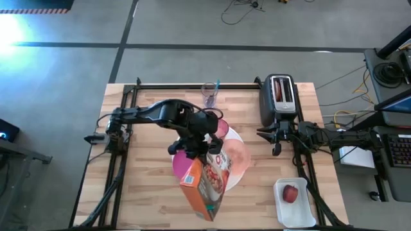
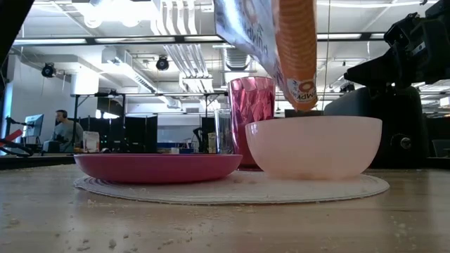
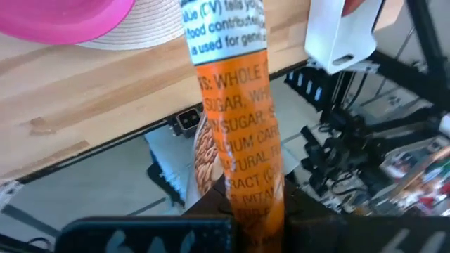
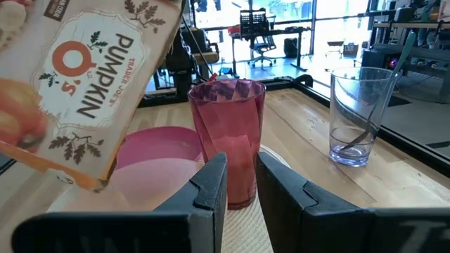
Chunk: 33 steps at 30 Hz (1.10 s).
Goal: Arrange a breakfast setting
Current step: Pour the cereal from the cereal box into the orange bowl
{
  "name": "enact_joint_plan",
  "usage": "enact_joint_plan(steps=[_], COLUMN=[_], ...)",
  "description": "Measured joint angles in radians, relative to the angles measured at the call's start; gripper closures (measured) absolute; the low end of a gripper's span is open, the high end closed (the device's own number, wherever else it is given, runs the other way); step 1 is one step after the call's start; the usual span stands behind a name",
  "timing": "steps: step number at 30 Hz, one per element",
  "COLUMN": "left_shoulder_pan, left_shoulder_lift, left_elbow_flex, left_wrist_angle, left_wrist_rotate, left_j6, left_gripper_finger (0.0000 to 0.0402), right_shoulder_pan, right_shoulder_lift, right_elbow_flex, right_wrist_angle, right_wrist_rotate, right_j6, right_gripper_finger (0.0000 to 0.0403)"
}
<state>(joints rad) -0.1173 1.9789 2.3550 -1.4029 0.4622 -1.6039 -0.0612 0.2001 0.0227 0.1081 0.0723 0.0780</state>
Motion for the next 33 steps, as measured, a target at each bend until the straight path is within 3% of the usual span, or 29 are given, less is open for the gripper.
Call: enact_joint_plan(steps=[16, 33], left_shoulder_pan=[0.010, 0.015], left_shoulder_lift=[0.000, 0.001], left_elbow_flex=[-0.002, -0.027], left_wrist_angle=[0.068, 0.127], left_wrist_rotate=[-0.023, -0.009], left_j6=[-0.185, -0.273], left_gripper_finger=[0.0401, 0.0402], right_shoulder_pan=[0.000, 0.000], right_shoulder_lift=[0.000, 0.000], right_elbow_flex=[0.000, 0.000], right_wrist_angle=[0.000, 0.000], right_wrist_rotate=[0.000, 0.000], right_j6=[0.000, 0.000], right_gripper_finger=[0.0335, 0.0335])
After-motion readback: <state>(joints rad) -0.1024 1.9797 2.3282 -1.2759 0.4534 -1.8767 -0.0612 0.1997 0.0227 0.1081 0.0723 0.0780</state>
